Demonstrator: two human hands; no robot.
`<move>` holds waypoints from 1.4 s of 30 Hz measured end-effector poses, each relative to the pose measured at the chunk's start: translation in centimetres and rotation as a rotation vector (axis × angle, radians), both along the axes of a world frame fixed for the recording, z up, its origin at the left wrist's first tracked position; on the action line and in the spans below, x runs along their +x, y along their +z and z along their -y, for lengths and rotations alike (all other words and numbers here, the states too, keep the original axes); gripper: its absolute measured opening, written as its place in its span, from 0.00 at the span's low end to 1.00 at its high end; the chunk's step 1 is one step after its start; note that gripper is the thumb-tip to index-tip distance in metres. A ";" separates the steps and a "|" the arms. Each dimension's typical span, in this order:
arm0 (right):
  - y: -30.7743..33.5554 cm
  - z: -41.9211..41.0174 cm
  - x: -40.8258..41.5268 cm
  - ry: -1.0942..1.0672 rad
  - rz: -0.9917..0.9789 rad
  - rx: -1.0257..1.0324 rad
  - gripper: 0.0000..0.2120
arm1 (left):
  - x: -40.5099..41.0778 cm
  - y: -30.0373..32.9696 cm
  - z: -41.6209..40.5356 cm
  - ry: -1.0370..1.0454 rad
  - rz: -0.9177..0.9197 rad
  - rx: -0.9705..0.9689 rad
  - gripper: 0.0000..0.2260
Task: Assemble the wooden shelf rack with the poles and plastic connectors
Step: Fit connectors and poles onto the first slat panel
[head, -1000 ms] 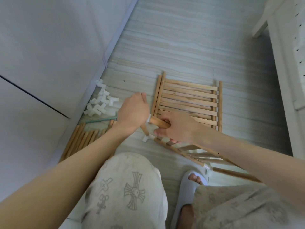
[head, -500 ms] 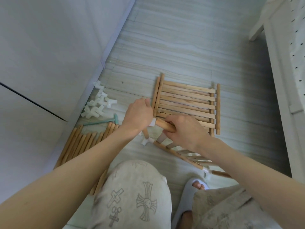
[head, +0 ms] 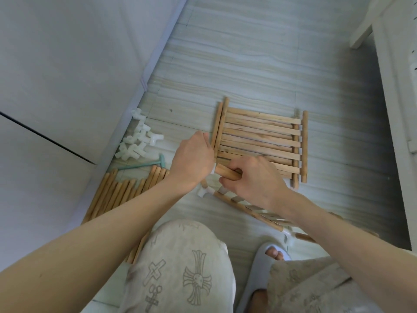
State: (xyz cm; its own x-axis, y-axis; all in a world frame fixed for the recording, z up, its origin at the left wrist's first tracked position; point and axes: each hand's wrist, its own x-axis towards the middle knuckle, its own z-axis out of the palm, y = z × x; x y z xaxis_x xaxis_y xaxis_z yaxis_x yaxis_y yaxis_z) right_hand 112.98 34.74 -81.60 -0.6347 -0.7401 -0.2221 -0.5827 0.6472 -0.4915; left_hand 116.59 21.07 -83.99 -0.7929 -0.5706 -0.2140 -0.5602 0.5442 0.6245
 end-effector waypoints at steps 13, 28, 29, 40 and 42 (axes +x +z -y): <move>0.2 -2.3 0.5 -0.005 -0.025 0.024 0.18 | 0.1 0.3 -2.8 -0.128 0.002 -0.030 0.12; 0.8 -4.9 -2.6 0.064 -0.056 0.179 0.26 | -2.4 0.7 -2.7 -0.041 0.003 0.360 0.16; 0.9 -5.4 -2.9 0.039 -0.035 0.215 0.25 | -2.2 0.8 -2.7 -0.066 -0.012 0.390 0.17; 0.0 -6.8 -2.3 0.295 -0.341 -0.012 0.19 | -0.7 0.6 -1.4 -0.305 -0.301 0.948 0.12; -0.1 -7.0 -2.2 0.331 -0.359 -0.056 0.19 | -0.3 0.4 -1.3 -0.354 -0.308 1.007 0.12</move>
State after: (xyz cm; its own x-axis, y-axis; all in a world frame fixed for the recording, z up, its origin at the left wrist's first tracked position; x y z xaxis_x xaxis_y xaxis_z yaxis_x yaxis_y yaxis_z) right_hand 110.74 41.75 -81.75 -0.3923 -0.9198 0.0134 -0.8919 0.3767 -0.2501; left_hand 116.26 22.35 -83.57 -0.9756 0.0220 -0.2183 -0.2184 -0.1913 0.9569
